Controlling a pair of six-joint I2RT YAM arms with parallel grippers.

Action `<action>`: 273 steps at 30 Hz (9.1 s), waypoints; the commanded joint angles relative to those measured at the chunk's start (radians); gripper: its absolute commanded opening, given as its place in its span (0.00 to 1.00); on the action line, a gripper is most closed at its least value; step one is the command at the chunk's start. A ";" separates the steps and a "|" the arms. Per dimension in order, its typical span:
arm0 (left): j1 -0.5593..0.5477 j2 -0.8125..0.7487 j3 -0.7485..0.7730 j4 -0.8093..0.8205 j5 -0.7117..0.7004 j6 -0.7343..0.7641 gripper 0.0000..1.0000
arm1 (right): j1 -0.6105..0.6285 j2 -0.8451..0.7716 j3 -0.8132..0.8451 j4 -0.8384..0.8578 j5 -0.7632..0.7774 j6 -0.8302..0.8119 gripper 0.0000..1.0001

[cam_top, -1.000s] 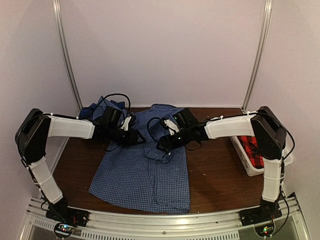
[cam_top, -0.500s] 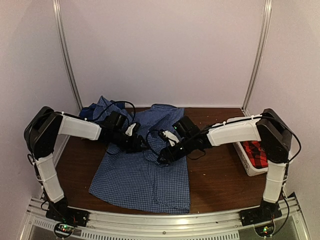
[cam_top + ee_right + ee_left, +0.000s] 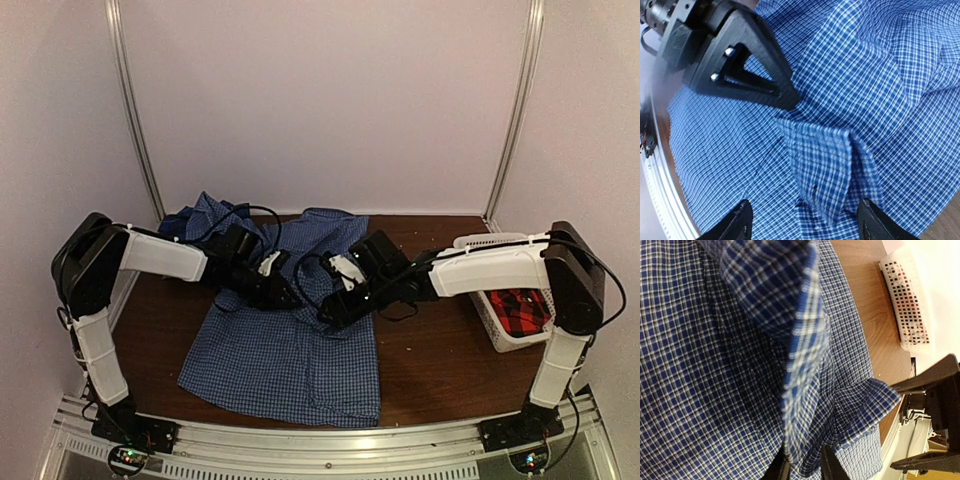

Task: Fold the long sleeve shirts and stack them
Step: Pick up the sleeve from the 1/3-folded shirt, then adjust the sleeve of the 1/3-folded shirt.

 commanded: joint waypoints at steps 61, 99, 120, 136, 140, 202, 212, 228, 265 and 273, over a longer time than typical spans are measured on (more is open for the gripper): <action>0.168 -0.082 0.125 0.078 -0.089 -0.098 0.48 | -0.249 0.333 0.920 0.128 -0.181 0.220 0.00; 0.133 0.642 1.078 -0.311 -0.149 0.131 0.65 | -0.066 -0.091 0.067 0.383 -0.279 0.177 0.00; 0.070 0.714 1.191 -0.386 -0.353 0.208 0.57 | -0.031 -0.143 -0.296 0.507 -0.140 0.254 0.00; -0.011 0.668 1.200 -0.406 -0.525 0.298 0.70 | -0.016 -0.082 -0.312 0.540 -0.084 0.259 0.00; -0.029 0.676 1.204 -0.431 -0.616 0.315 0.75 | -0.014 -0.072 -0.307 0.542 -0.082 0.261 0.00; -0.106 0.621 1.199 -0.546 -0.866 0.305 0.09 | -0.007 -0.038 -0.314 0.569 -0.063 0.265 0.00; -0.056 0.595 1.202 -0.544 -0.846 0.282 0.00 | -0.007 -0.046 -0.316 0.570 -0.055 0.268 0.00; -0.008 0.454 1.037 -0.484 -0.891 0.201 0.00 | -0.011 -0.058 -0.308 0.556 -0.031 0.272 0.00; 0.082 0.423 1.076 -0.461 -0.547 0.219 0.76 | -0.226 -0.242 -0.359 0.348 0.212 0.624 0.00; 0.082 0.257 0.718 -0.293 -0.414 0.159 0.73 | -0.203 -0.365 -0.329 0.287 0.200 0.668 0.00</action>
